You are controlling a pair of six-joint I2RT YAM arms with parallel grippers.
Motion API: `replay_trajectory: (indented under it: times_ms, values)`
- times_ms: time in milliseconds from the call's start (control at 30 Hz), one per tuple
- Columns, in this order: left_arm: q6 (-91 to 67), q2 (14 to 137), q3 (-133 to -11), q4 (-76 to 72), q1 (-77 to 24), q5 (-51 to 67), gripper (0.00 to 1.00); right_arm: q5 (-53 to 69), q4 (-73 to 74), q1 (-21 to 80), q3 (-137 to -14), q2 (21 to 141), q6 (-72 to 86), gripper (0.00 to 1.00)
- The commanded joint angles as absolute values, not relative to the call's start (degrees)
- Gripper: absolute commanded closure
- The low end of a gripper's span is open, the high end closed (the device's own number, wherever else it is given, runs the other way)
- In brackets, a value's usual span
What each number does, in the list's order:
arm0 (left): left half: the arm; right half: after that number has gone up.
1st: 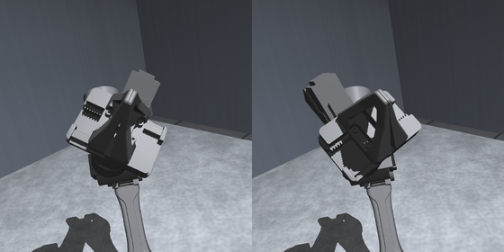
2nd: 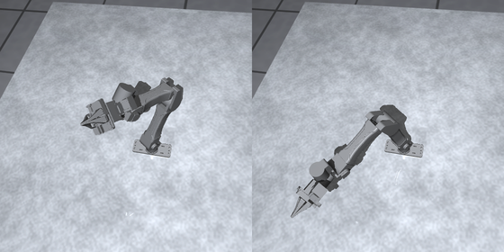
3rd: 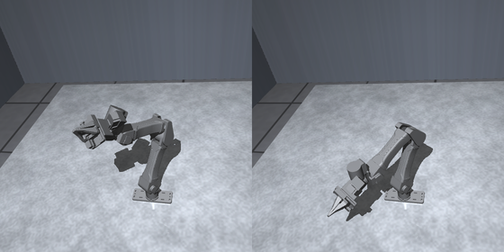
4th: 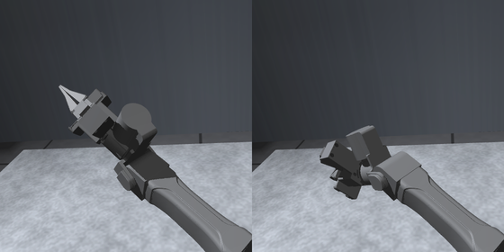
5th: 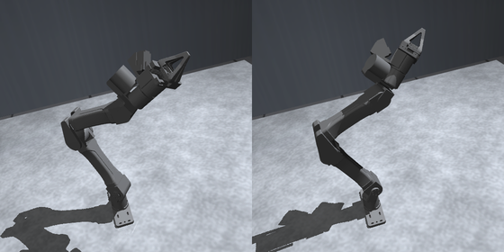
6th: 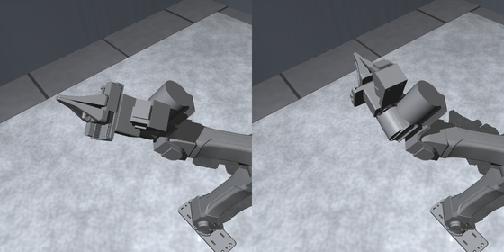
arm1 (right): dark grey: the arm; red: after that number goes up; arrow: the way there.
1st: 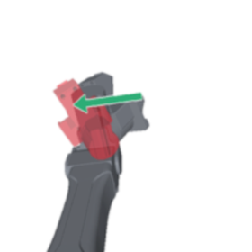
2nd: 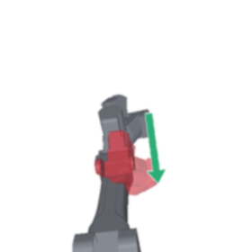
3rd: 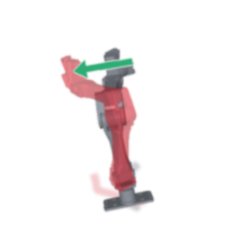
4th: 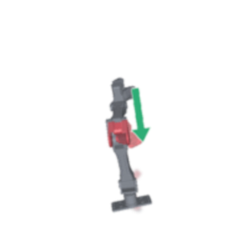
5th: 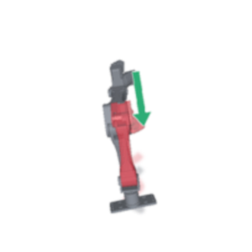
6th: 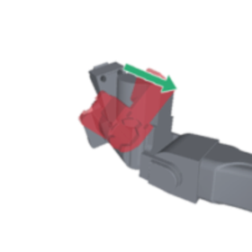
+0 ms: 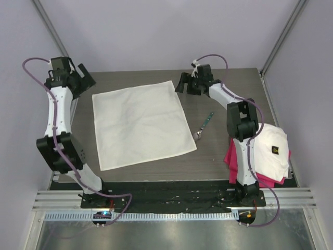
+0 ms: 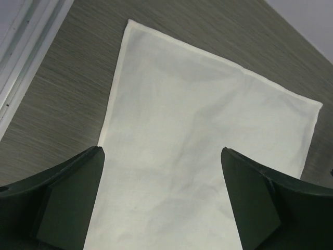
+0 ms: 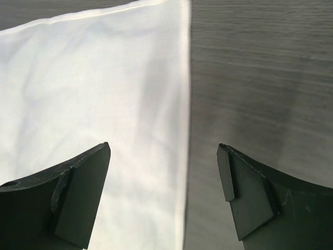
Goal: Fold the napkin, place the utensils inside, and roll it up
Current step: Flatten the napkin out, then fold the napkin
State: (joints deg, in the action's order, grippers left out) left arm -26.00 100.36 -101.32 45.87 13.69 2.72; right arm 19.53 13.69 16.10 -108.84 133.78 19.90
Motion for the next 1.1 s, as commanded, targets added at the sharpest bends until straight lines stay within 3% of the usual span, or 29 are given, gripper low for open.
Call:
replay_trajectory:
  times_ms: [0, 267, 633, 667, 833, 933, 1067]
  values:
    - [-24.0, 89.5, -93.0, 41.3, 10.1, -2.4, 0.0, 19.6, 5.9, 17.2, -99.3, 115.6, 19.9, 0.07]
    - [-22.3, 78.1, -79.2, 37.8, 0.5, -9.4, 0.0, 12.6, 7.2, 17.1, -80.4, 99.4, 20.5, 0.07]
    - [-27.1, 63.9, -60.1, 24.6, -27.7, -19.0, 0.0, 14.6, 9.4, 9.0, -71.5, 84.6, 22.2, 0.07]
    - [-28.6, 63.5, -58.5, 22.5, -34.1, -19.8, 0.02, 14.3, 9.7, 8.2, -70.5, 82.5, 22.3, 0.07]
    - [-30.8, 72.1, -56.7, 14.1, -52.7, -28.6, 0.08, 12.7, 10.8, 3.3, -67.5, 76.6, 22.3, 0.07]
    - [-31.2, 82.8, -62.6, 13.6, -60.8, -29.9, 0.14, 12.9, 11.6, 1.4, -66.3, 74.1, 22.5, 0.07]
    - [-31.1, 94.5, -70.4, 13.6, -65.6, -29.9, 0.42, 13.6, 12.9, -1.2, -65.4, 72.3, 22.2, 0.07]
